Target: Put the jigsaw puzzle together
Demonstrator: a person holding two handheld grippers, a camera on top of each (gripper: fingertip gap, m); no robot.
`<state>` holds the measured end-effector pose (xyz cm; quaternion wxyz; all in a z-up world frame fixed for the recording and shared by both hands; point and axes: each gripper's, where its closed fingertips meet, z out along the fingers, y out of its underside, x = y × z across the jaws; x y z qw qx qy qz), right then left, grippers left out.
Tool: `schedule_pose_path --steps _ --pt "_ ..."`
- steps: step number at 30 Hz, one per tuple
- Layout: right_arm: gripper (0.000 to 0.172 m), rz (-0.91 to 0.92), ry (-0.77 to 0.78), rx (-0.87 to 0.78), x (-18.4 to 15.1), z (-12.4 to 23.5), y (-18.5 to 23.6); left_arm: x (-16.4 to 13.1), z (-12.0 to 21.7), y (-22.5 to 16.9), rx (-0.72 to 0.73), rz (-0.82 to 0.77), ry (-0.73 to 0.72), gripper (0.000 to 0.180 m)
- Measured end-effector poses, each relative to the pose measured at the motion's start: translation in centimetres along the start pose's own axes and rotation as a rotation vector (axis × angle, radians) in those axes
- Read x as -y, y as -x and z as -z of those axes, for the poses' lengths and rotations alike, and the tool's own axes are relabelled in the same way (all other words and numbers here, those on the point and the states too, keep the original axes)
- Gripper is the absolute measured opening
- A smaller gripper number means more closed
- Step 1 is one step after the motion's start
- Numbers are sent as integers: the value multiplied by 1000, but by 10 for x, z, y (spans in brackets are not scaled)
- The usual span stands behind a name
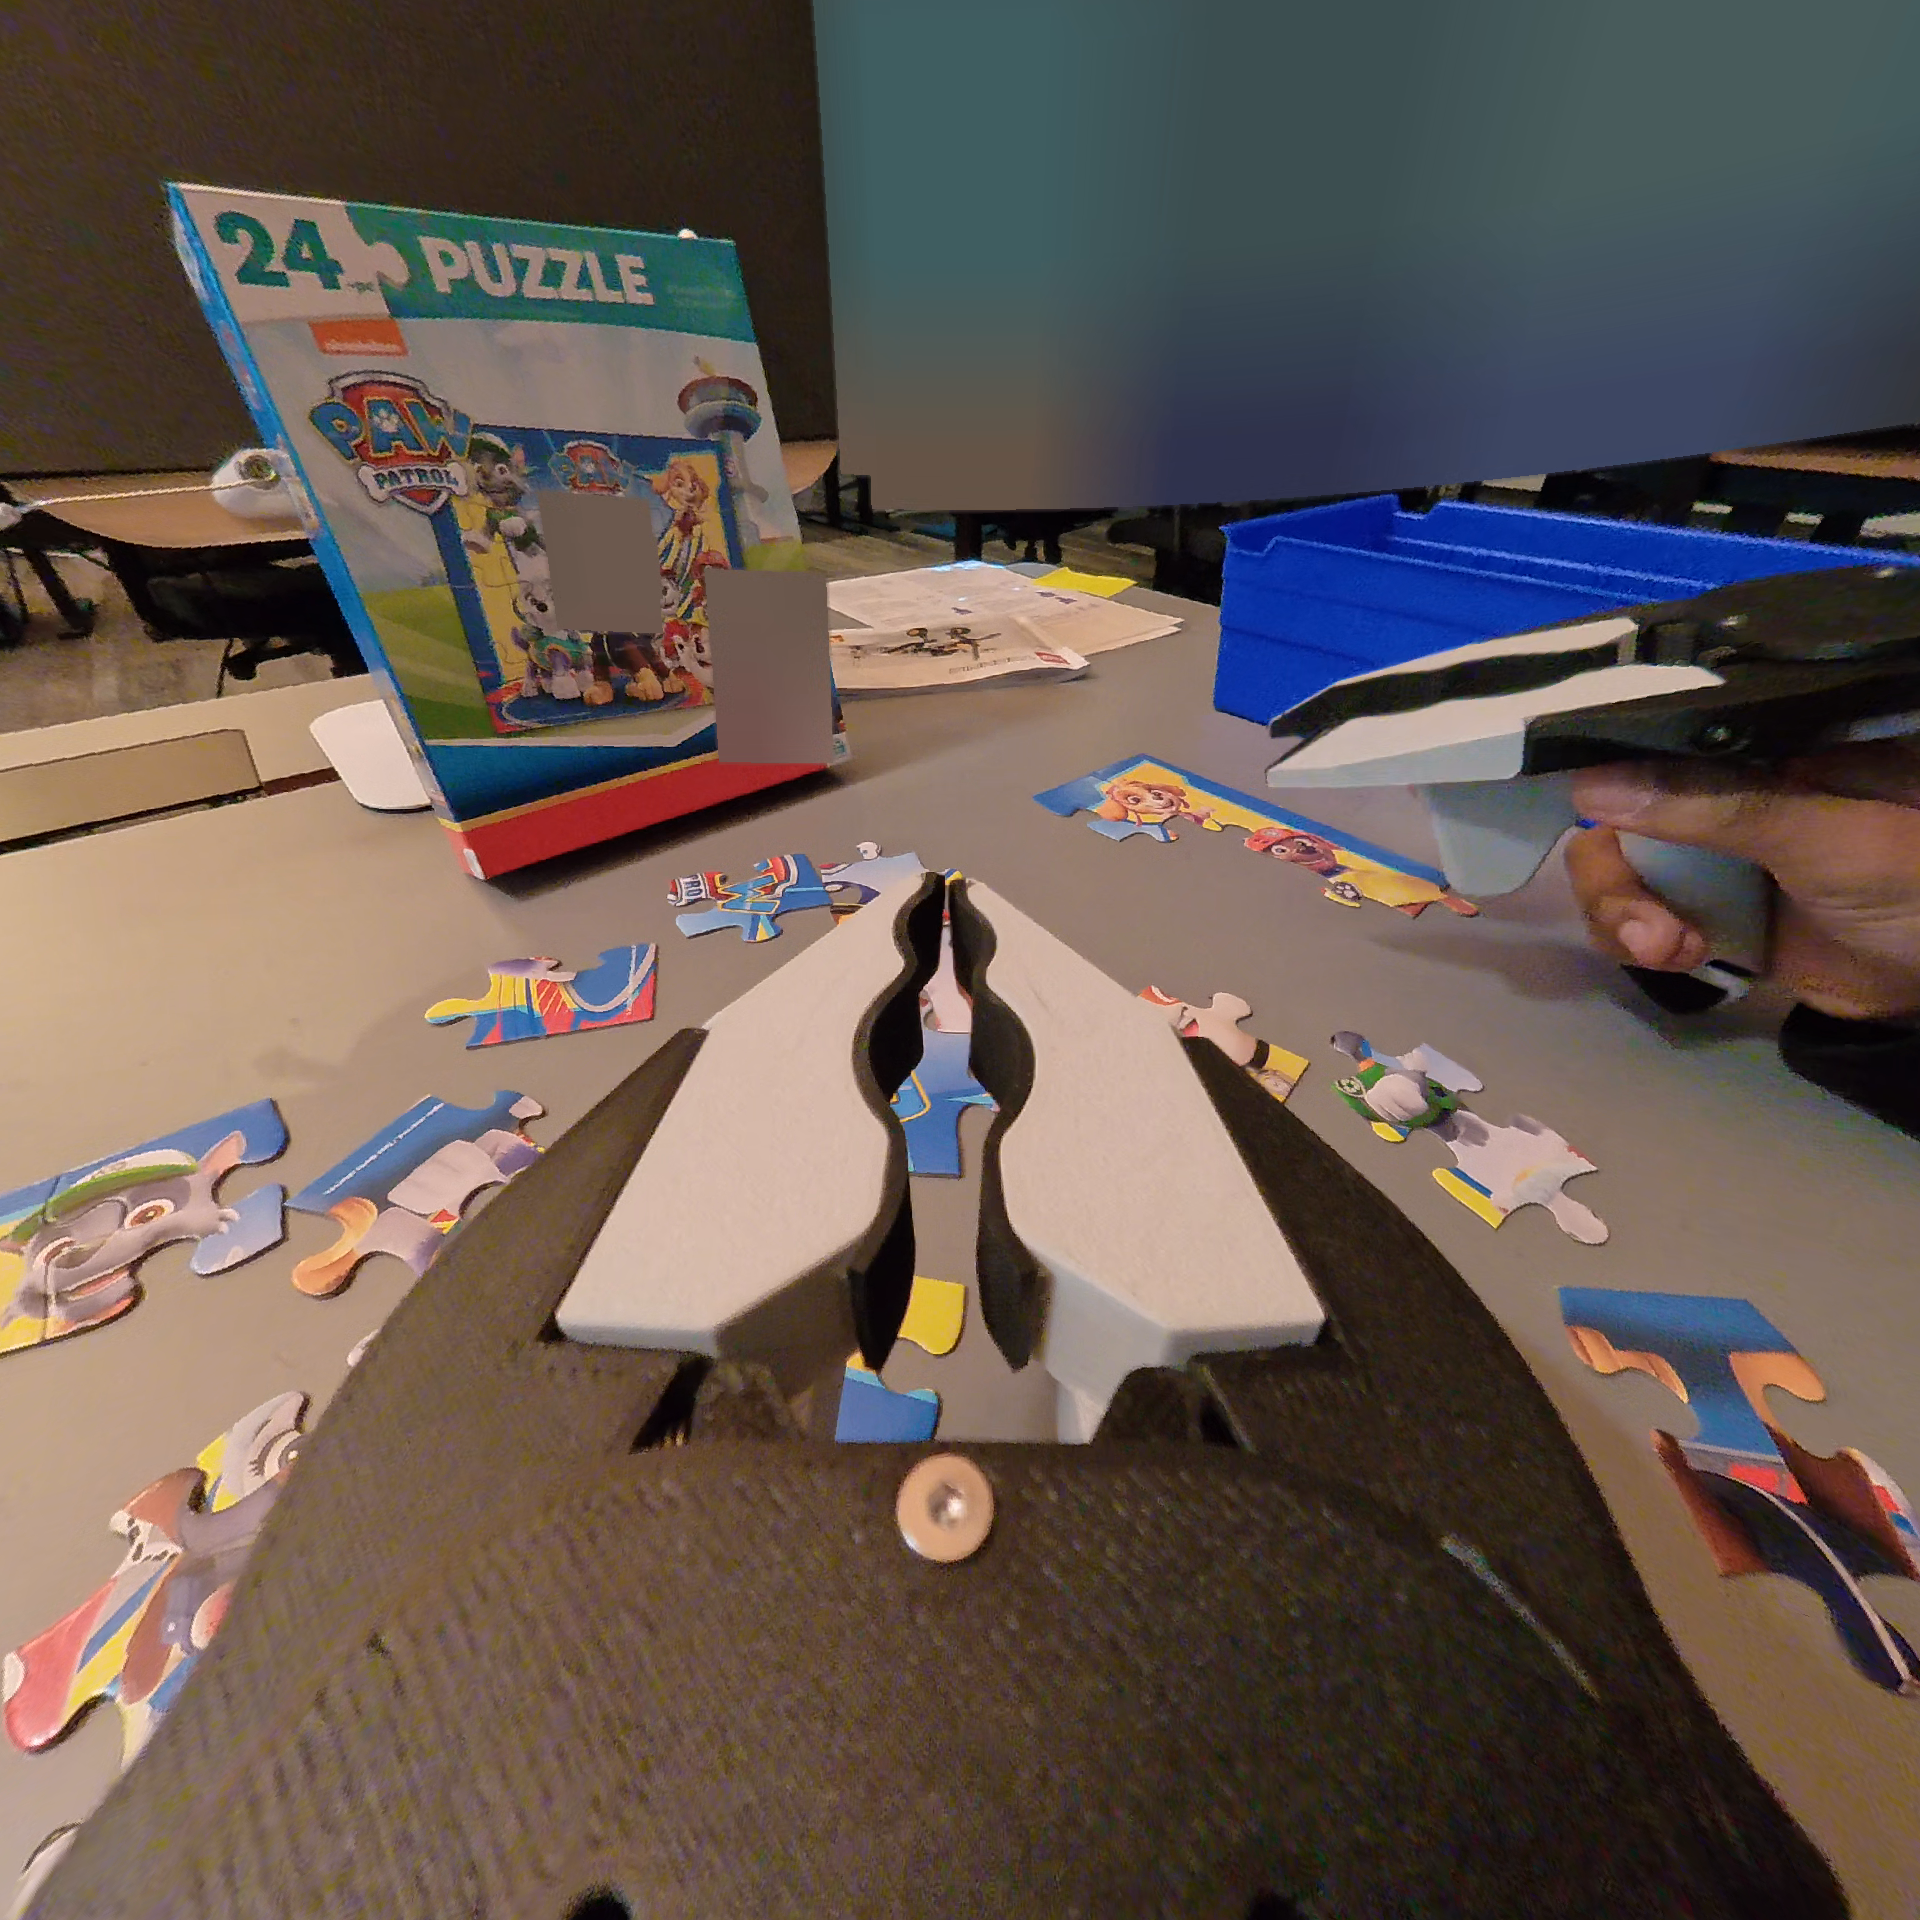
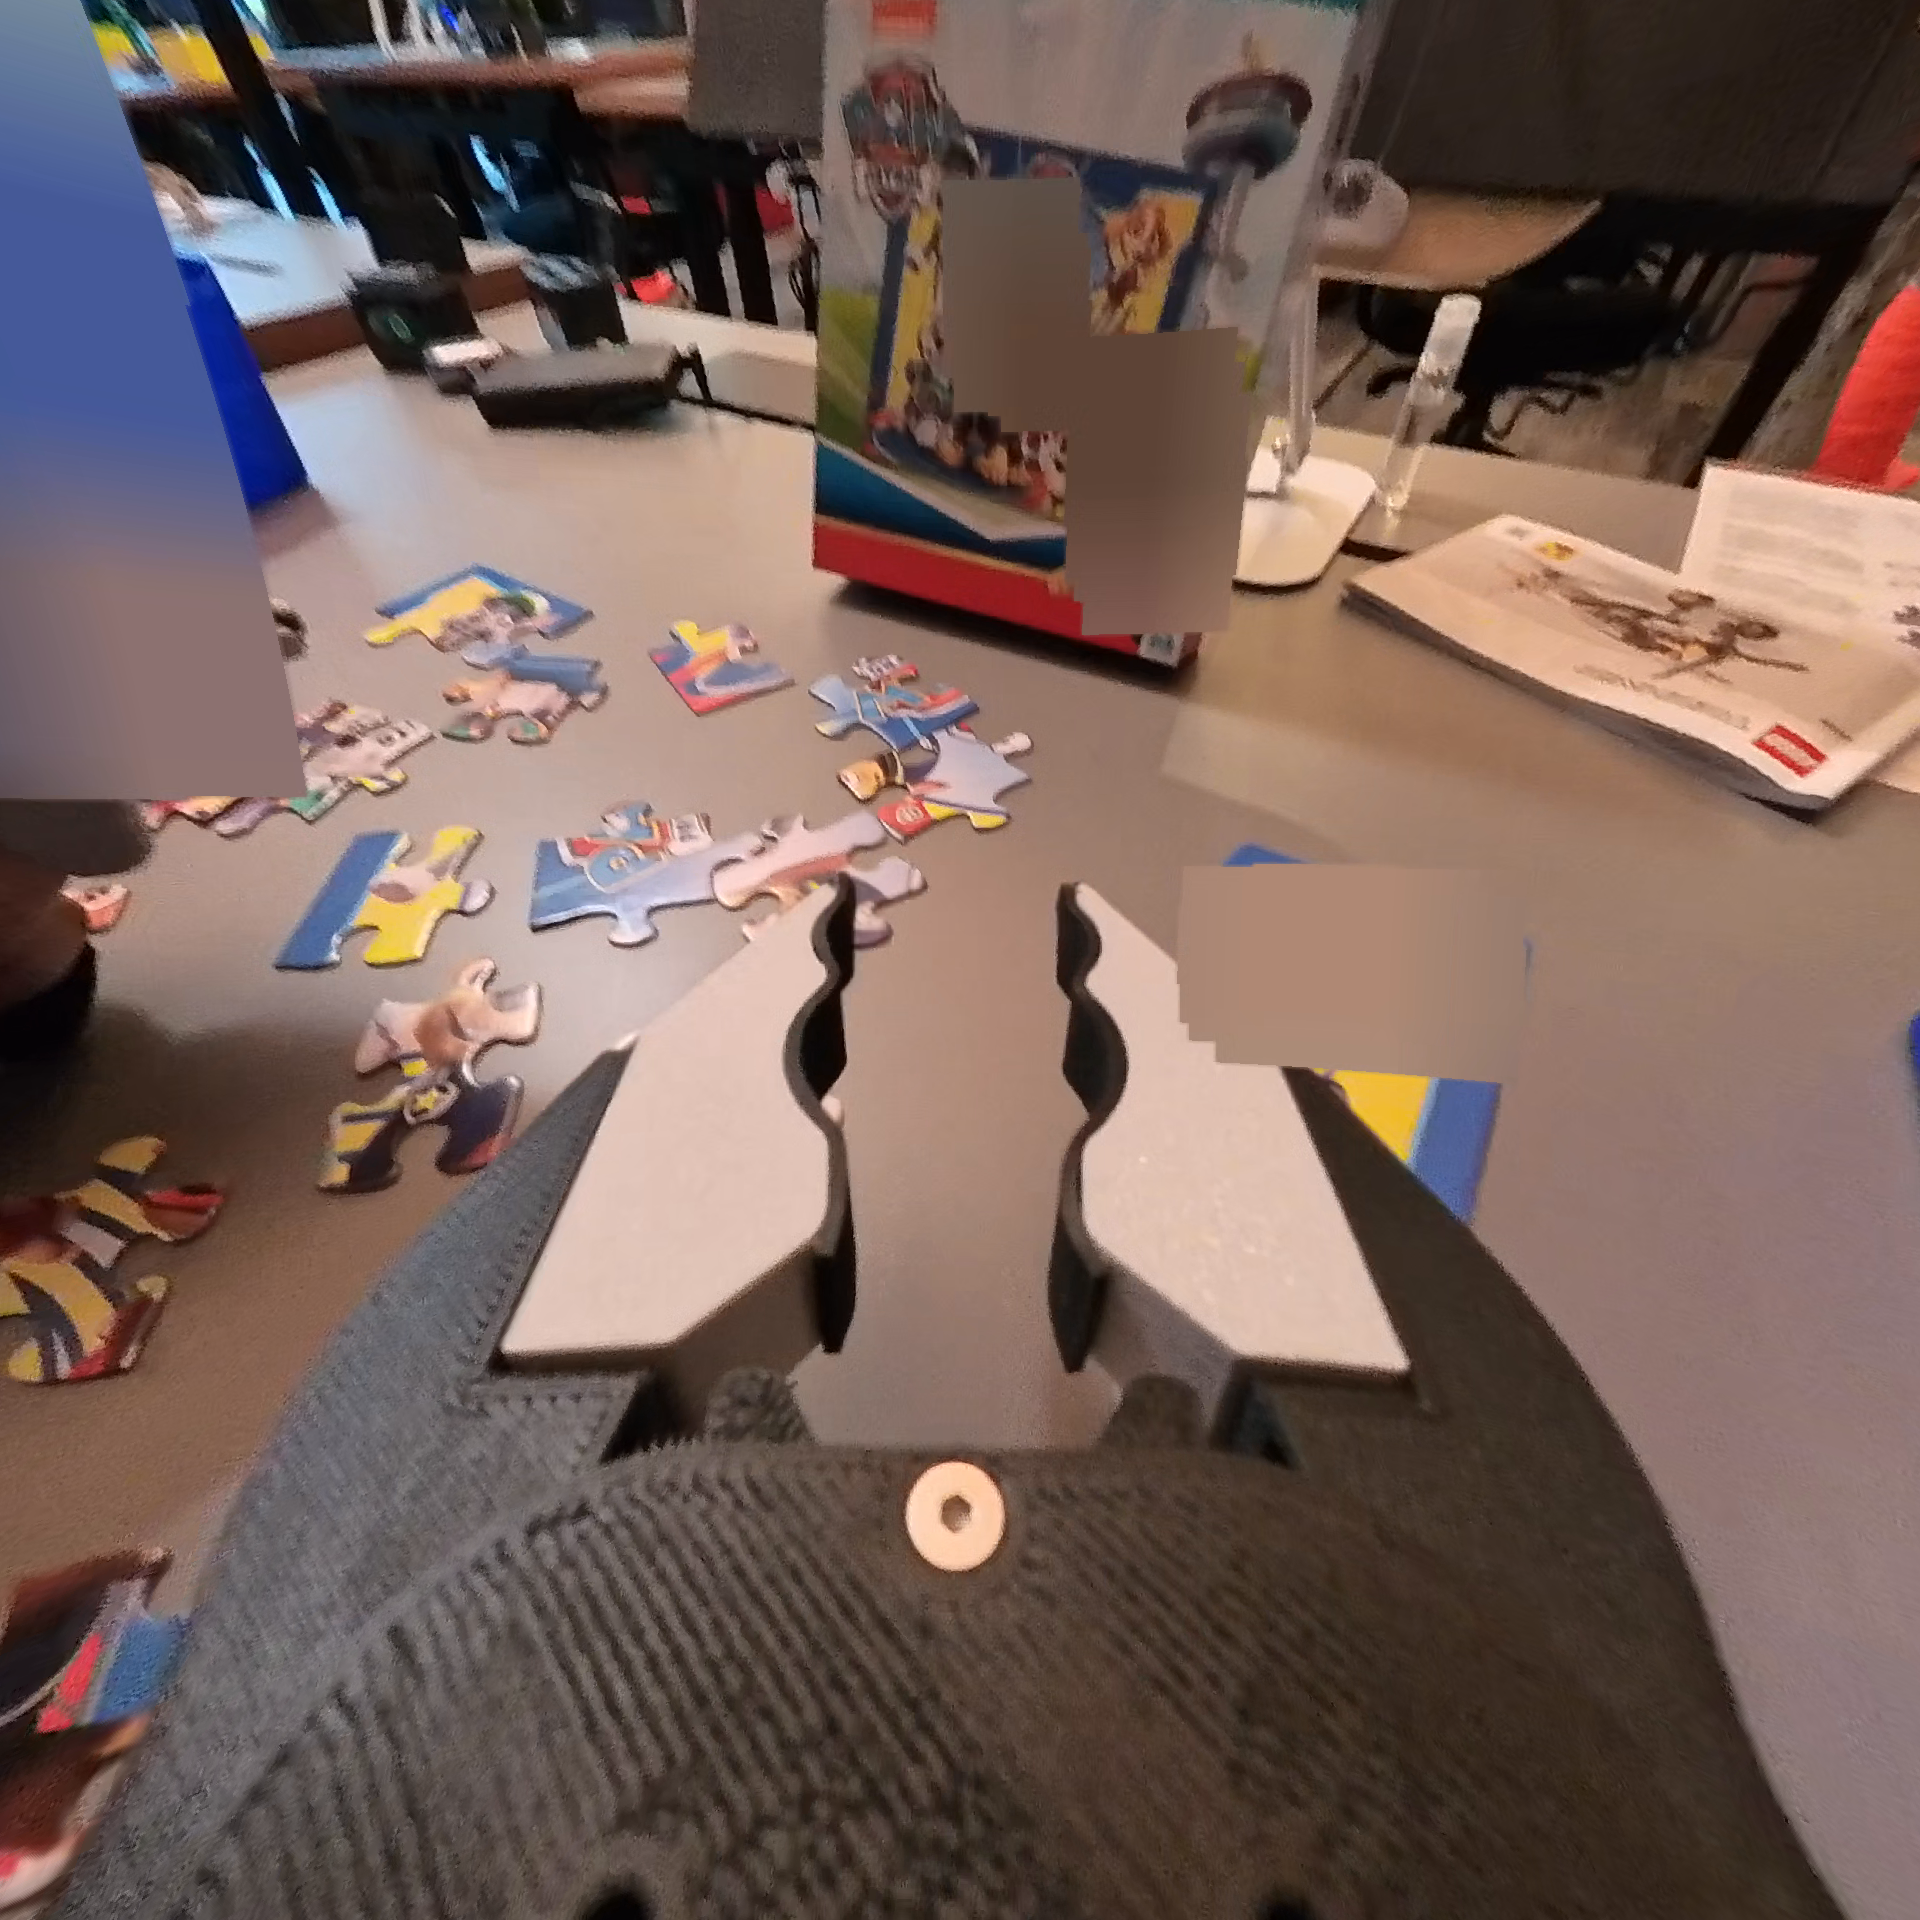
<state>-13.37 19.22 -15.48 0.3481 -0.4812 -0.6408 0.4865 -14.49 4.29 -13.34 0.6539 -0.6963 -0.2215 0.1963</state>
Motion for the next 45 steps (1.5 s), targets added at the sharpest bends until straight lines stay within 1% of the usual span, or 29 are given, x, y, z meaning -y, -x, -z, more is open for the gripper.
schedule_pose_path --steps 2,4,7,10,12,16,19,23,27,31,36,41,45 --pt "36 -1 -54 41 4 1 6 1 1 1 2 7 -6 0" --pt "35 -14 -149 81 12 4 11 1 1 1 3 9 -6 0" --pt "34 -98 -258 182 25 13 18 0 0 2 3 9 -2 0" --pt "34 -176 -303 235 32 19 15 0 0 2 3 14 0 0" --pt "34 -196 -324 239 34 22 13 0 0 2 4 16 -2 0" --pt "34 -160 -307 223 31 20 15 0 0 3 8 17 0 1" --pt "33 -82 -260 181 24 15 18 1 0 6 25 19 -5 6" --pt "31 -10 -249 153 22 13 23 1 2 9 42 25 -12 9" --pt "30 -10 -249 152 22 13 23 6 4 14 68 49 -37 0" --pt "31 -18 -235 161 20 12 24 16 13 29 134 91 -105 0" --pt "31 -15 -239 153 21 12 24 24 22 43 168 170 -167 0" --pt "31 -8 -238 148 20 12 24 25 29 62 216 275 -199 0" --pt "30 -1 -237 144 20 12 25 32 39 69 246 294 -259 0"
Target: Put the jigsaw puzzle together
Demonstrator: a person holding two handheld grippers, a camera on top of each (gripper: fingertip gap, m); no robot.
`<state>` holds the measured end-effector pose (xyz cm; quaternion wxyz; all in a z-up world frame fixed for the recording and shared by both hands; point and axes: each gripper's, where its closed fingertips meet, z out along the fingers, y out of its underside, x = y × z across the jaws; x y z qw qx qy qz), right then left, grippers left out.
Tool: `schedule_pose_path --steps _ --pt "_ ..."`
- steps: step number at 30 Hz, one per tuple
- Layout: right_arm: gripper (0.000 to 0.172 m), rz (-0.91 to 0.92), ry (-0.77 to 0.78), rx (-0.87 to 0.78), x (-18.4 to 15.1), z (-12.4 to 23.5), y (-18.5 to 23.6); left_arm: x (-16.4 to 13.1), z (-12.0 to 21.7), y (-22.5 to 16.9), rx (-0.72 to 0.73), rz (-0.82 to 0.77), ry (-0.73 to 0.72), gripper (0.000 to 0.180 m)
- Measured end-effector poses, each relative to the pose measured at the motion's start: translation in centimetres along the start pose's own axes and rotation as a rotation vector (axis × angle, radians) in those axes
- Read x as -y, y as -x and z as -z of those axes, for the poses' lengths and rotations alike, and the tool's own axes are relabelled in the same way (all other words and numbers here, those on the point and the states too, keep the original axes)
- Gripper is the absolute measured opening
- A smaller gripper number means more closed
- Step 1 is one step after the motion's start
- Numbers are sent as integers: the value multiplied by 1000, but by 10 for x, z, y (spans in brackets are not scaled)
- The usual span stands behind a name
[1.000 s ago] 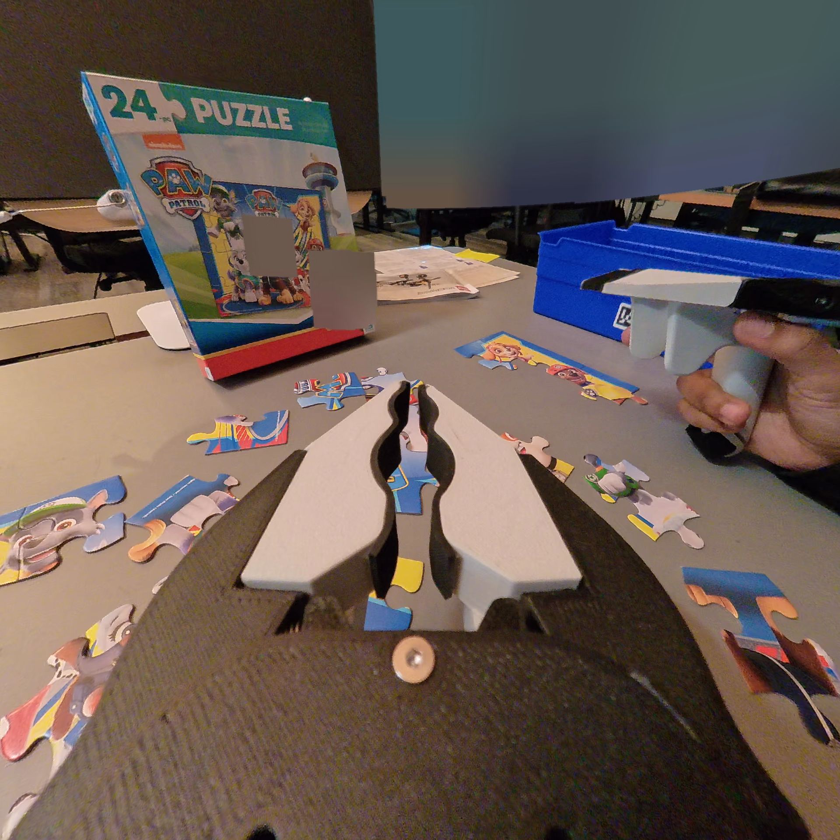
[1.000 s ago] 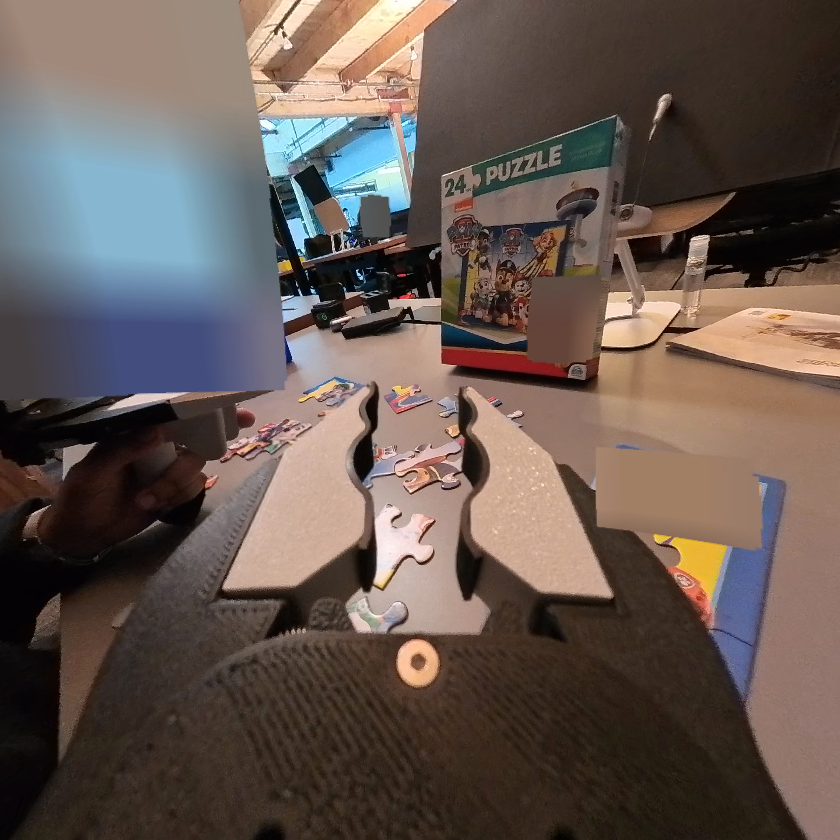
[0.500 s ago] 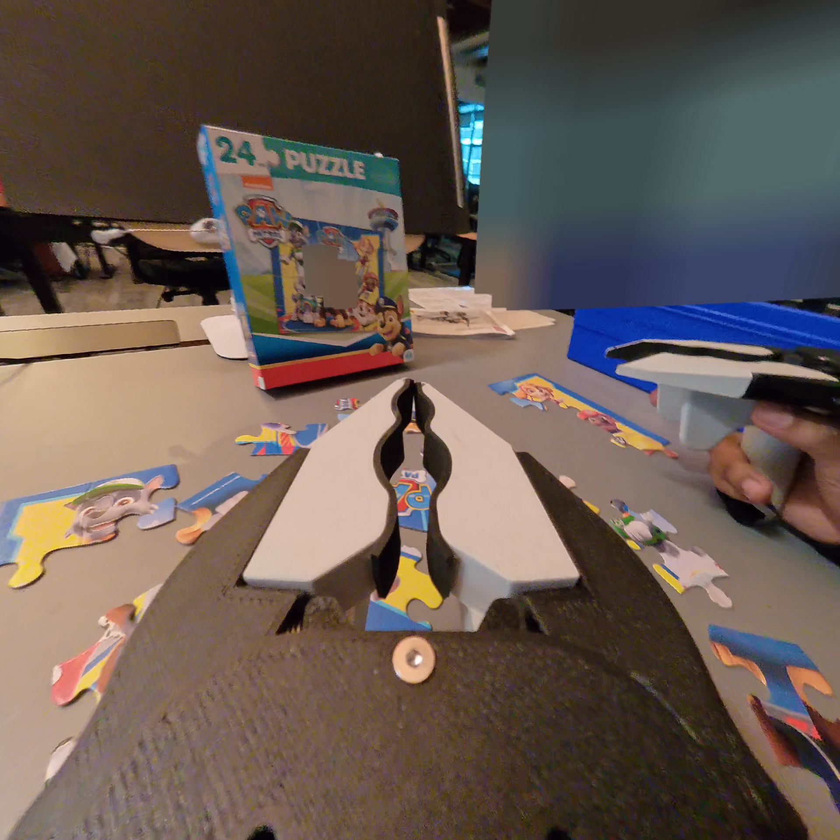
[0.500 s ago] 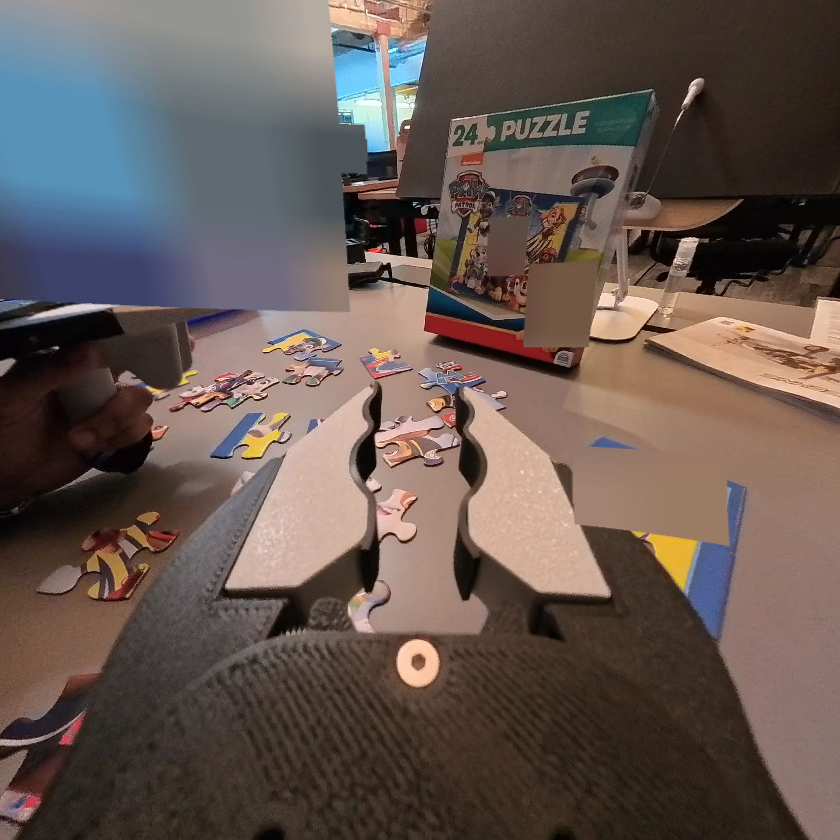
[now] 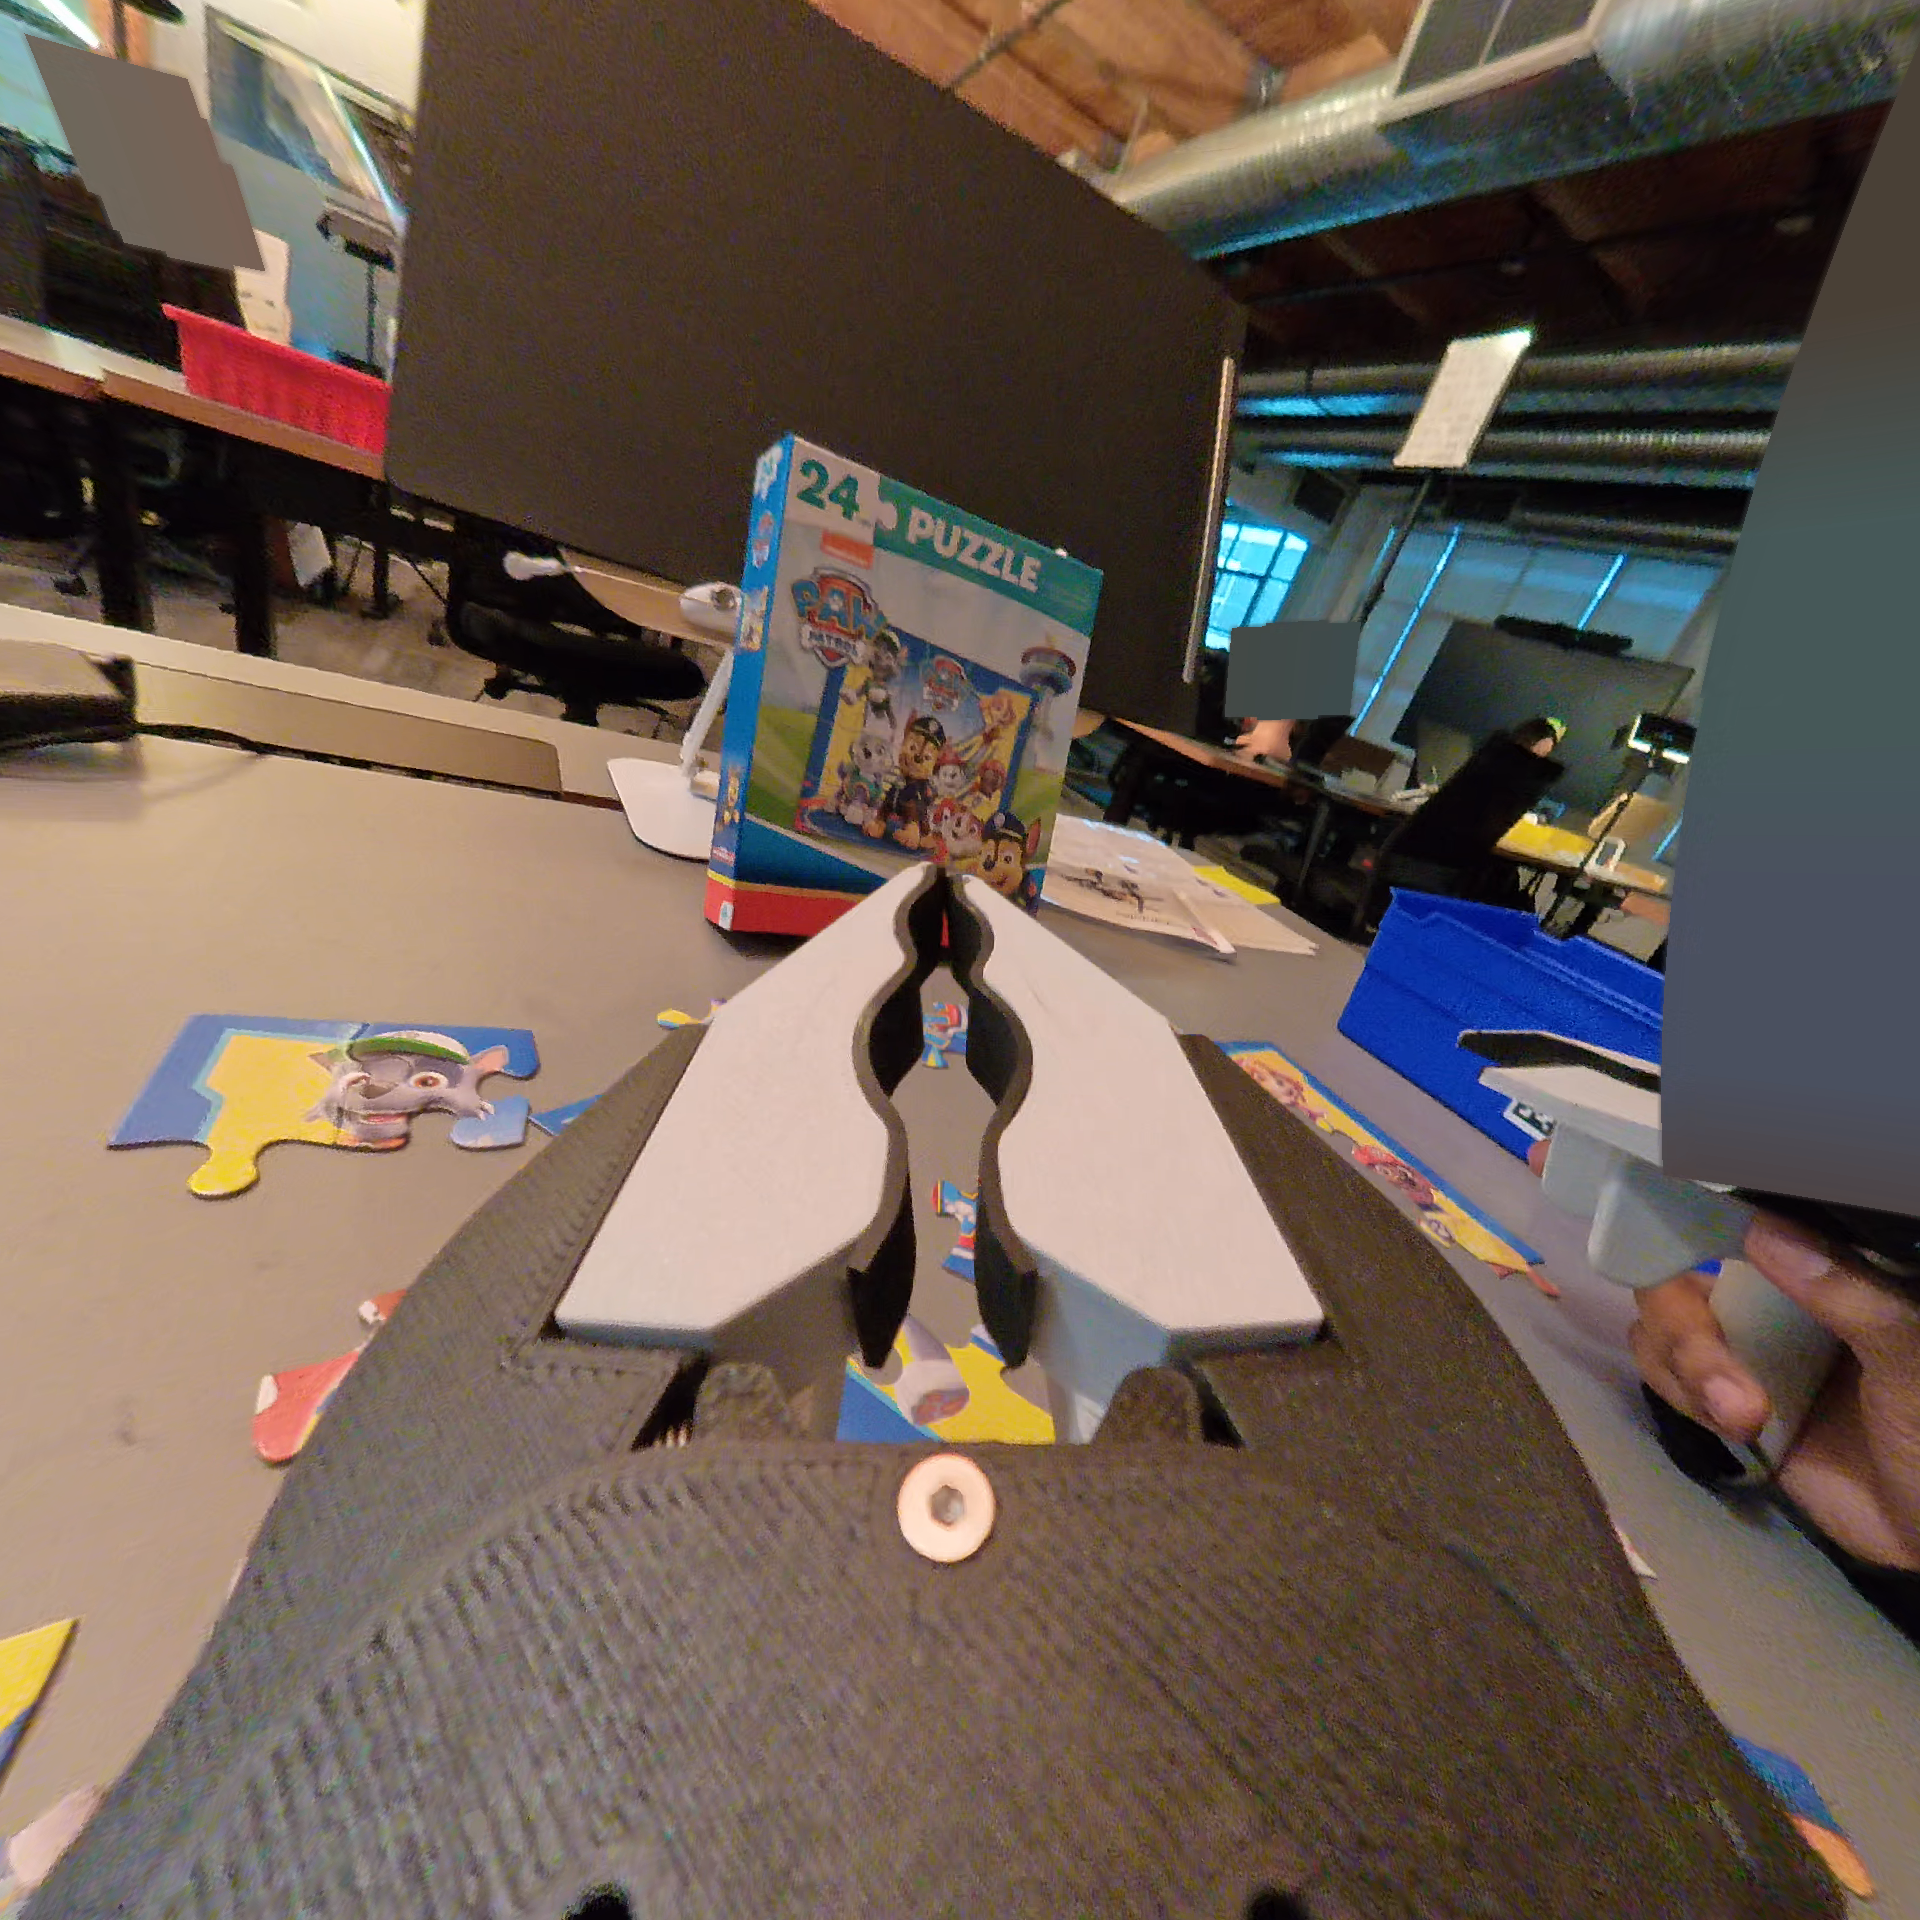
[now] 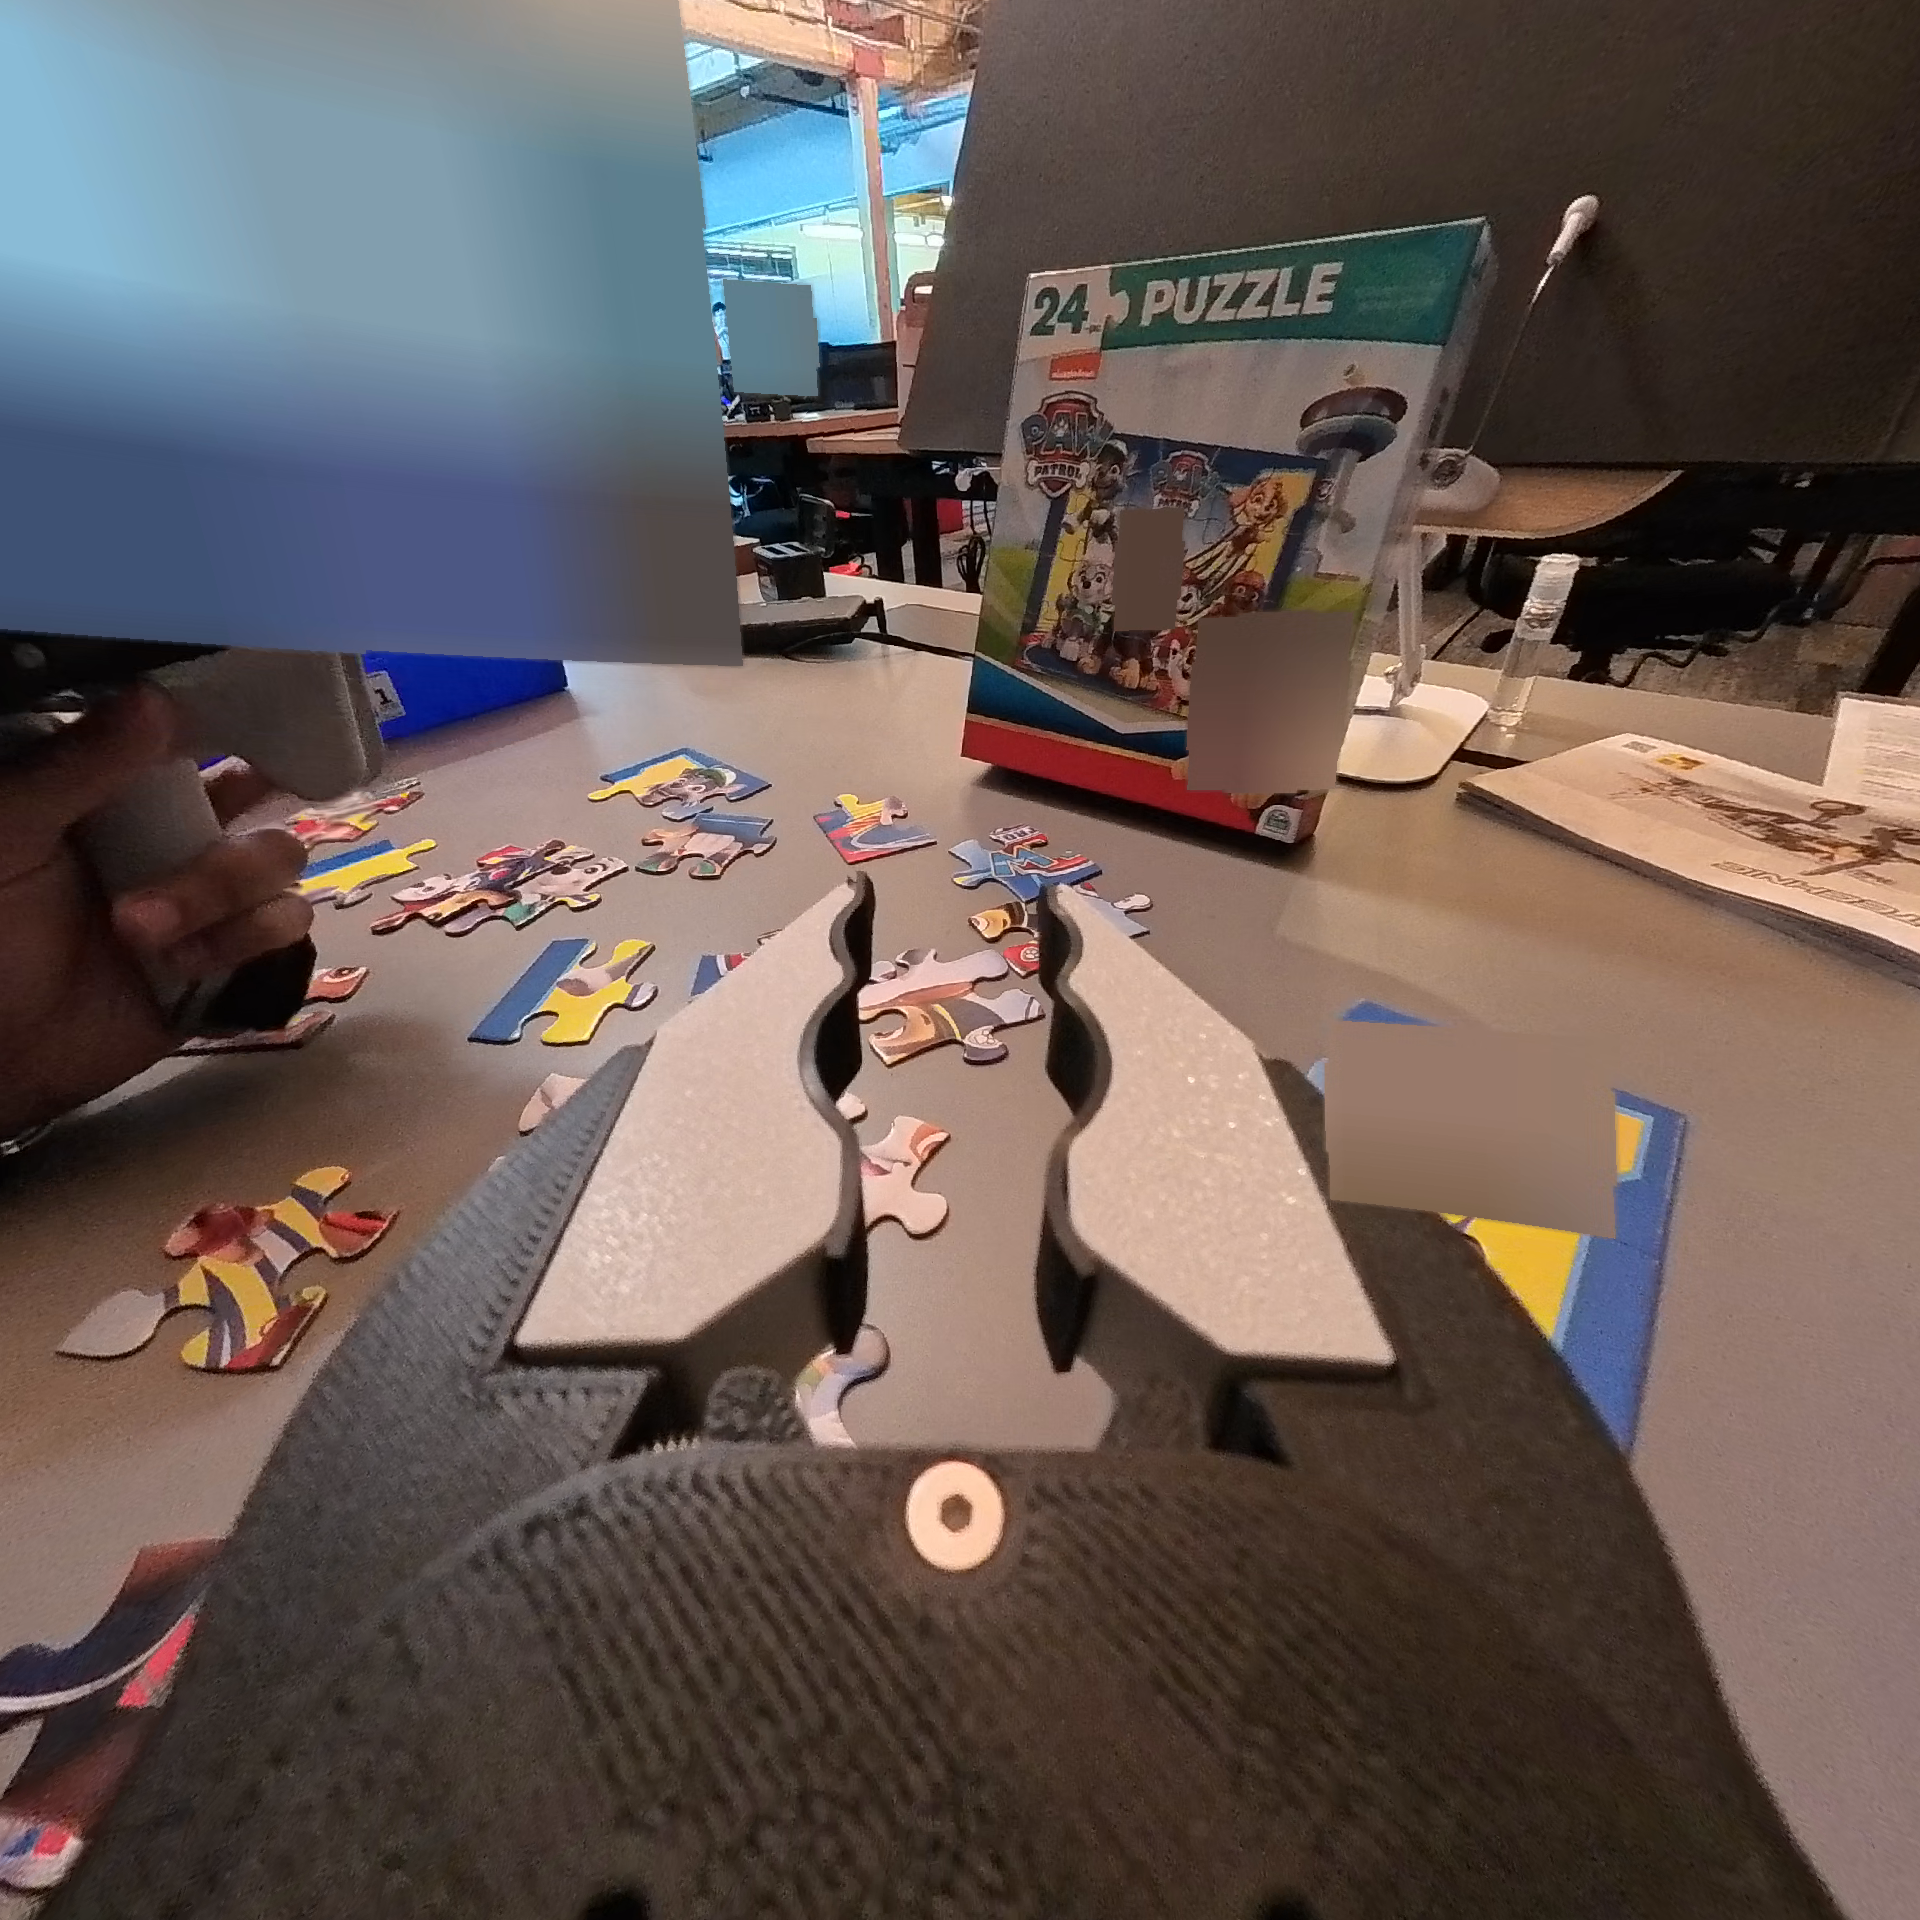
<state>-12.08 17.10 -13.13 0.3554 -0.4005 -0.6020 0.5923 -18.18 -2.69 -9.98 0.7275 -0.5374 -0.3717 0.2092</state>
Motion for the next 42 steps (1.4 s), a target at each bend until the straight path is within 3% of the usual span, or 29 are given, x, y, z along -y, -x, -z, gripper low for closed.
schedule_pose_path --steps 11,17,19,22,27,30,35,39,42 --pt "29 8 -6 -9 1 1 0 5 4 5 28 -29 1 2" --pt "29 5 -11 -15 2 2 -1 82 37 59 214 -149 -94 11" --pt "29 3 -1 -15 0 1 -1 90 47 84 276 -145 -53 13" --pt "30 -9 15 -20 -2 -1 -3 65 66 119 372 -136 63 13" --pt "30 -50 37 -26 -5 -3 -9 32 108 146 456 -88 156 14" --pt "31 -73 56 -18 -7 -5 -10 30 125 162 490 -79 147 13" --pt "28 -61 42 -46 -5 -4 -15 47 141 157 415 13 -60 1" --pt "26 -23 50 -66 -6 -5 -14 48 140 151 315 34 -55 13" --pt "26 -9 67 -87 -9 -7 -15 55 146 157 324 -3 -71 13"
